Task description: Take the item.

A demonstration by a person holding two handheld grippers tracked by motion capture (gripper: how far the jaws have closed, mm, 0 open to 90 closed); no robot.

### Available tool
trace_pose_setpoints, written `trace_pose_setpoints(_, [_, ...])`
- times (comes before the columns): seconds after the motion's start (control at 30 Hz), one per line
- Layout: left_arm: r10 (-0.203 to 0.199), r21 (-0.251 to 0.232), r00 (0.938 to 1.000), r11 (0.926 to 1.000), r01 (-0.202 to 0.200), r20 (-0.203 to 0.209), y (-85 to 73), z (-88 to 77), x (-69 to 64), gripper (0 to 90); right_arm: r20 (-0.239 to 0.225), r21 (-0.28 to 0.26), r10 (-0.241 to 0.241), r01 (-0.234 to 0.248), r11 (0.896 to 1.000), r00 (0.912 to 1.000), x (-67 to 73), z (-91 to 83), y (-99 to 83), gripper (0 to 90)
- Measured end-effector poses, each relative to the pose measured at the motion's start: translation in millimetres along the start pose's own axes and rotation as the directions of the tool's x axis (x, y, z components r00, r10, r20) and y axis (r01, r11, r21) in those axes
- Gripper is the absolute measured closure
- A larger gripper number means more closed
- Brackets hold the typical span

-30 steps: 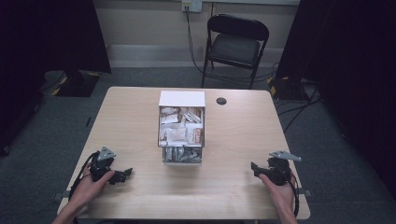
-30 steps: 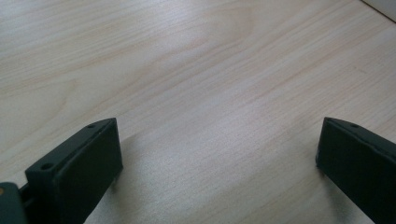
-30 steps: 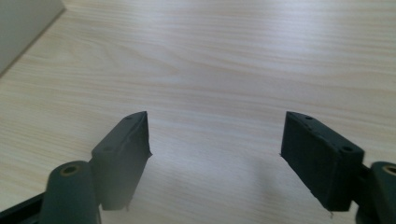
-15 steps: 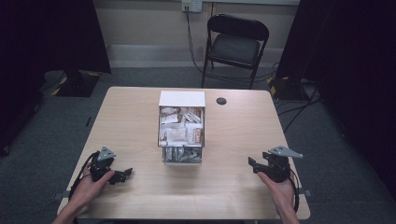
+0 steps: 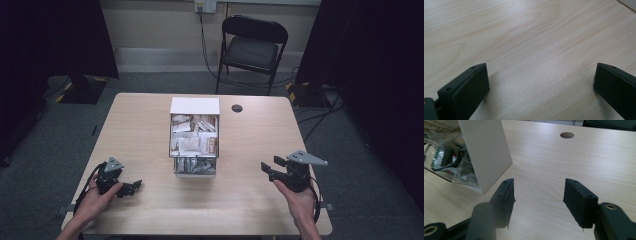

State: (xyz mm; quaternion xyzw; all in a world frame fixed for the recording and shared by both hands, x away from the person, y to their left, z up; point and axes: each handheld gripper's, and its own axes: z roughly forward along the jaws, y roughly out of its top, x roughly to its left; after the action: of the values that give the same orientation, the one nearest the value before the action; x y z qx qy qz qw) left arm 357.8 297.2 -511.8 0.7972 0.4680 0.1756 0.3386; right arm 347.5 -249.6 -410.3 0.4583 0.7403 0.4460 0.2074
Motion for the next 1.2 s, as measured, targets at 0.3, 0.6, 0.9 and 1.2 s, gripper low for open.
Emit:
trace_pose_setpoints(0.3, [0.000,0.000,1.0000,1.0000,0.000,0.000,0.0,0.0,0.0,0.0,-0.067,-0.024,-0.034,0.032,0.999,0.9972,17.7,-4.3,14.8,46.7])
trace_pose_setpoints(0.6, [0.000,0.000,1.0000,1.0000,0.000,0.000,0.0,0.0,0.0,0.0,-0.136,-0.071,-0.068,0.058,0.996,0.9884,36.4,-9.7,38.2,53.1])
trace_pose_setpoints(0.9, [0.000,-0.001,1.0000,1.0000,0.000,0.000,0.0,0.0,0.0,0.0,-0.199,-0.132,-0.125,0.100,0.986,0.9721,57.7,-16.7,64.3,55.9])
trace_pose_setpoints(1.2, [0.000,0.000,1.0000,1.0000,0.000,-0.002,-0.1,0.0,-0.1,0.0,-0.245,-0.173,-0.166,0.126,0.977,0.9551,76.3,-23.2,86.3,59.9])
